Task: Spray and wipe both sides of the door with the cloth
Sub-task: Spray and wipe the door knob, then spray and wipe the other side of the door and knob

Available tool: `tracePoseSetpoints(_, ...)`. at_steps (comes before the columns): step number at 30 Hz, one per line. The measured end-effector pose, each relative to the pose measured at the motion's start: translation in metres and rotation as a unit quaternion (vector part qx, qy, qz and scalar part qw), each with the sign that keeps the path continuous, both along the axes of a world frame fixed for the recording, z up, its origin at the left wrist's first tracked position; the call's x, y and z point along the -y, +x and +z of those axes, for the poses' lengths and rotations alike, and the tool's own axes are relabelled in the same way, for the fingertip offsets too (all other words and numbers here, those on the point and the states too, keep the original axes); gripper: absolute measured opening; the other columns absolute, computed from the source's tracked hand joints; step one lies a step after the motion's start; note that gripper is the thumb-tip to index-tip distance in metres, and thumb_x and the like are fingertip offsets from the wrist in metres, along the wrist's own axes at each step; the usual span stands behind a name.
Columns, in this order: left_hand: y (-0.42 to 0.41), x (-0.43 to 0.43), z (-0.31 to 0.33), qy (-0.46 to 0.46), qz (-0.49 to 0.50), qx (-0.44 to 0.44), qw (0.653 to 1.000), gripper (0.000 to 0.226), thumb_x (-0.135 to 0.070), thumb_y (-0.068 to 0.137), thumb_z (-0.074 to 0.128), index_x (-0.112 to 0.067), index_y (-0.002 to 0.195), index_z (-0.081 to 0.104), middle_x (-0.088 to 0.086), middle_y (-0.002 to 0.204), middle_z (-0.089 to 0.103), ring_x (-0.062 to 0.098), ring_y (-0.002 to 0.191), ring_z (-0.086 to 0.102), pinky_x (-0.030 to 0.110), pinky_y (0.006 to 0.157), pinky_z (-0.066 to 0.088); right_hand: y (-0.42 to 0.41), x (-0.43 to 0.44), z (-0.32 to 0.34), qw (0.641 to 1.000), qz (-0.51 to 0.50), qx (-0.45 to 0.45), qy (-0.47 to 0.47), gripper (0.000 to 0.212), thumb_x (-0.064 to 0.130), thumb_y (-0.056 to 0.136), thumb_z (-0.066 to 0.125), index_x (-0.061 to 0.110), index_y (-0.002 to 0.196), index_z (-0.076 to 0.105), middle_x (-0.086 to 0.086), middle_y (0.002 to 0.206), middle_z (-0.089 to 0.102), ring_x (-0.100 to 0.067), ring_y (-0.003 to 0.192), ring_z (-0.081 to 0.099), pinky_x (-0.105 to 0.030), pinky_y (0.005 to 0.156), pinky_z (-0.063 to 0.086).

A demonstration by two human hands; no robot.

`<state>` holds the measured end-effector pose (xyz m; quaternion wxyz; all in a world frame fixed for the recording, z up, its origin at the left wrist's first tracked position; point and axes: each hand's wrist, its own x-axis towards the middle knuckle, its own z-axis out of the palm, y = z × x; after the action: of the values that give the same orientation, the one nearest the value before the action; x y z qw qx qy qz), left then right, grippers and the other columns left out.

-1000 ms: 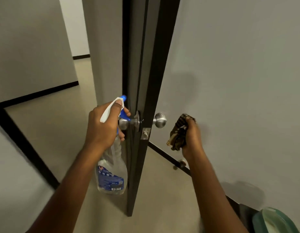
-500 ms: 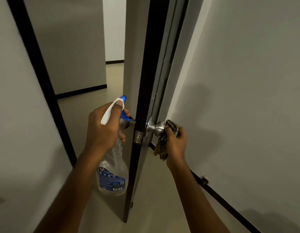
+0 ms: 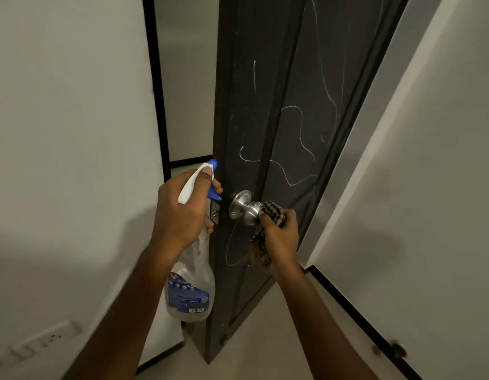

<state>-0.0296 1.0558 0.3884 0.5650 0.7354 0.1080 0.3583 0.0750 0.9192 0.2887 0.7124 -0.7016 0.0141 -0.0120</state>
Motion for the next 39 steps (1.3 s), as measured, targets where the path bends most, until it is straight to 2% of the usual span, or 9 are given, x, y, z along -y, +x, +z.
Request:
tracePoseSetpoints(4, 0.017, -0.026, -0.002, 0.009, -0.002, -0.020, 1.000, 0.045, -0.046, 0.096, 0.042, -0.011, 0.094, 0.070, -0.001, 0.085, 0.070, 0.018, 0.048, 0.062, 0.021, 0.044, 0.052, 0.022, -0.017, 0.013, 0.998, 0.068, -0.008, -0.005, 0.017, 0.023, 0.091, 0.071, 0.026, 0.106, 0.064, 0.000, 0.105, 0.069, -0.020, 0.102, 0.066, -0.042, 0.091, 0.056)
tracePoseSetpoints(8, 0.034, -0.038, 0.000, 0.008, 0.025, -0.026, 0.999, 0.044, -0.042, 0.102, 0.043, -0.009, 0.095, 0.070, 0.000, 0.084, 0.071, 0.026, 0.050, 0.063, 0.024, 0.045, 0.054, 0.039, -0.035, 0.019, 0.996, 0.085, 0.007, 0.020, 0.016, 0.027, 0.093, 0.069, 0.031, 0.108, 0.064, 0.004, 0.106, 0.070, -0.015, 0.102, 0.067, -0.041, 0.092, 0.056)
tracePoseSetpoints(18, 0.085, -0.022, 0.011, -0.094, 0.079, -0.020, 0.992, 0.038, -0.034, 0.105, 0.042, -0.007, 0.093, 0.066, 0.004, 0.076, 0.070, 0.010, 0.040, 0.059, 0.019, 0.040, 0.051, 0.118, -0.038, 0.021, 0.980, 0.176, 0.089, -0.017, 0.016, 0.028, 0.095, 0.068, 0.028, 0.112, 0.066, 0.005, 0.111, 0.068, -0.008, 0.102, 0.065, -0.028, 0.087, 0.052)
tracePoseSetpoints(22, 0.110, -0.002, 0.021, -0.113, 0.088, -0.010, 0.990, 0.037, -0.030, 0.106, 0.041, -0.006, 0.090, 0.063, 0.001, 0.067, 0.065, 0.007, 0.042, 0.060, 0.018, 0.039, 0.049, 0.164, -0.040, 0.029, 0.970, 0.172, 0.167, -0.031, 0.017, 0.026, 0.096, 0.066, 0.026, 0.113, 0.065, 0.003, 0.114, 0.063, -0.004, 0.101, 0.060, -0.024, 0.088, 0.047)
tracePoseSetpoints(25, 0.133, 0.004, 0.026, -0.148, 0.088, -0.012, 0.985, 0.033, -0.027, 0.106, 0.040, -0.006, 0.090, 0.060, 0.008, 0.079, 0.062, 0.011, 0.049, 0.062, 0.017, 0.040, 0.049, 0.194, -0.048, 0.044, 0.952, 0.161, 0.256, -0.053, 0.027, 0.020, 0.095, 0.068, 0.018, 0.121, 0.065, 0.004, 0.114, 0.063, -0.002, 0.103, 0.059, -0.012, 0.087, 0.045)
tracePoseSetpoints(28, 0.151, 0.001, 0.028, -0.139, 0.117, -0.015, 0.983, 0.032, -0.029, 0.105, 0.043, -0.011, 0.085, 0.061, 0.008, 0.083, 0.064, 0.016, 0.061, 0.062, 0.020, 0.044, 0.052, 0.219, -0.068, 0.059, 0.929, 0.111, 0.347, -0.057, 0.030, 0.018, 0.091, 0.073, 0.015, 0.118, 0.063, 0.004, 0.113, 0.061, -0.010, 0.105, 0.059, -0.024, 0.091, 0.050)
tracePoseSetpoints(30, 0.160, -0.003, 0.027, -0.166, 0.110, -0.005, 0.980, 0.032, -0.027, 0.105, 0.043, -0.012, 0.083, 0.060, 0.005, 0.080, 0.062, 0.012, 0.055, 0.062, 0.019, 0.046, 0.051, 0.234, -0.086, 0.070, 0.912, 0.082, 0.395, -0.080, 0.035, 0.017, 0.088, 0.074, 0.015, 0.120, 0.060, 0.002, 0.122, 0.054, -0.014, 0.112, 0.056, -0.031, 0.095, 0.051)
tracePoseSetpoints(35, 0.176, -0.013, 0.028, -0.147, 0.145, 0.026, 0.978, 0.028, -0.022, 0.104, 0.045, -0.012, 0.083, 0.061, 0.004, 0.077, 0.063, 0.003, 0.045, 0.061, 0.010, 0.046, 0.049, 0.262, -0.122, 0.066, 0.845, 0.120, 0.452, -0.259, 0.054, 0.008, 0.084, 0.076, 0.012, 0.135, 0.057, -0.008, 0.145, 0.049, -0.026, 0.138, 0.043, -0.048, 0.114, 0.041)
tracePoseSetpoints(39, 0.185, -0.027, 0.031, -0.081, 0.176, 0.022, 0.981, 0.031, -0.024, 0.103, 0.046, -0.002, 0.094, 0.064, 0.006, 0.080, 0.065, 0.000, 0.047, 0.060, 0.007, 0.044, 0.045, 0.266, -0.130, 0.057, 0.845, 0.092, 0.478, -0.223, 0.048, 0.003, 0.082, 0.075, 0.011, 0.128, 0.064, -0.007, 0.139, 0.058, -0.027, 0.141, 0.044, -0.052, 0.113, 0.042)
